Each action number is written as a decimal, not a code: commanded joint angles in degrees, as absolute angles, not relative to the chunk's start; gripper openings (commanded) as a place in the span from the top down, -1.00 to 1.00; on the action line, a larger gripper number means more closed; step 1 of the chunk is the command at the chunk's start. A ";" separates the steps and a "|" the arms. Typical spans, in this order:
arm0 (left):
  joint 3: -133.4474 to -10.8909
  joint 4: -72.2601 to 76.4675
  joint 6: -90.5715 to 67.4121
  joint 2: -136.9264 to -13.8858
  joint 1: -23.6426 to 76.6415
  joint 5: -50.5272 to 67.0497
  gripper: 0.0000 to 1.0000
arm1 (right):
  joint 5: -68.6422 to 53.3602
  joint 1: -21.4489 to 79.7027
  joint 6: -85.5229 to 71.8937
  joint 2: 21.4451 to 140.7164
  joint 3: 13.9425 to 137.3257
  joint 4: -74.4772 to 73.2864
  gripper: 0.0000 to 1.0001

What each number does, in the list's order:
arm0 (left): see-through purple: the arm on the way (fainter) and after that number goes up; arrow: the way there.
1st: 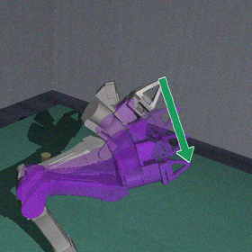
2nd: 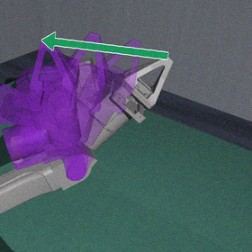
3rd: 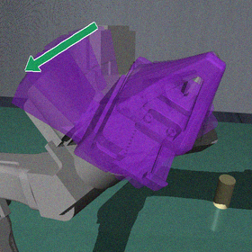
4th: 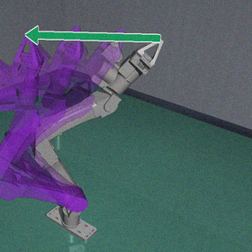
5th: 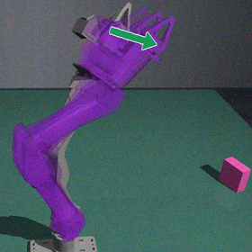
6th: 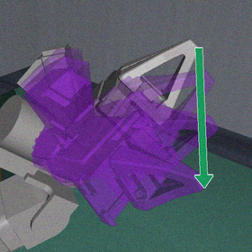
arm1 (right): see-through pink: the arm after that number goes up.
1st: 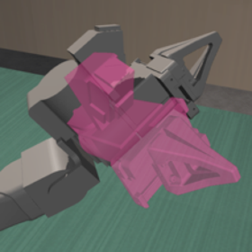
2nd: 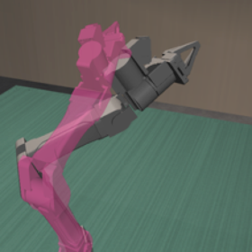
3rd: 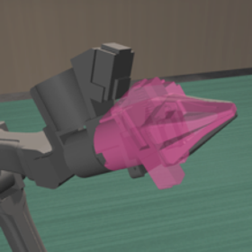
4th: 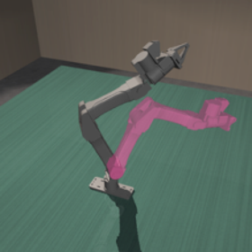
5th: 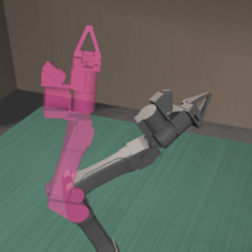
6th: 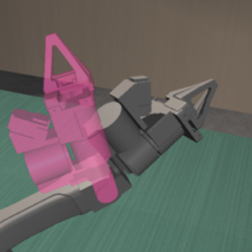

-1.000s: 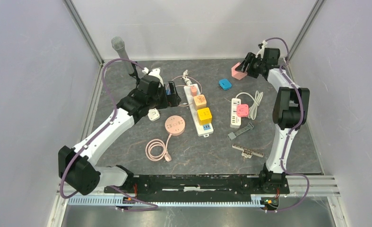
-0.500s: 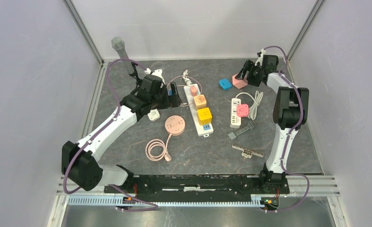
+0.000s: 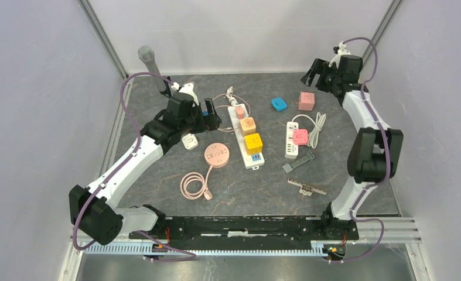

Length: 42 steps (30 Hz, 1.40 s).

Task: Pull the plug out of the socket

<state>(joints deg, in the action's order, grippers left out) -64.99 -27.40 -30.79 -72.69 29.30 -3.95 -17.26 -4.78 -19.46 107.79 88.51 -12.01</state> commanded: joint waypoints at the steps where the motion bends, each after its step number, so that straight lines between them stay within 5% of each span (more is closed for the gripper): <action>1: -63.62 -24.32 -31.31 -70.17 28.57 -2.79 -1.00 | -15.71 -2.68 -17.63 96.23 79.77 -8.89 -0.96; 13: -61.11 -23.93 -35.58 -70.56 27.86 -1.99 -1.00 | 2.63 22.94 -17.55 76.17 59.11 -9.80 -0.96; 26: -59.55 -23.16 -38.21 -73.90 27.77 3.94 -1.00 | 3.15 40.41 -19.54 83.25 55.20 -12.11 -0.95; 31: -59.68 -23.25 -38.56 -75.85 27.77 5.41 -1.00 | 13.14 41.57 -23.11 87.33 56.78 -16.28 -0.91; 42: -64.12 -20.50 -39.40 -85.36 27.77 14.22 -0.86 | 11.67 41.73 -21.96 93.16 59.15 -12.38 -0.29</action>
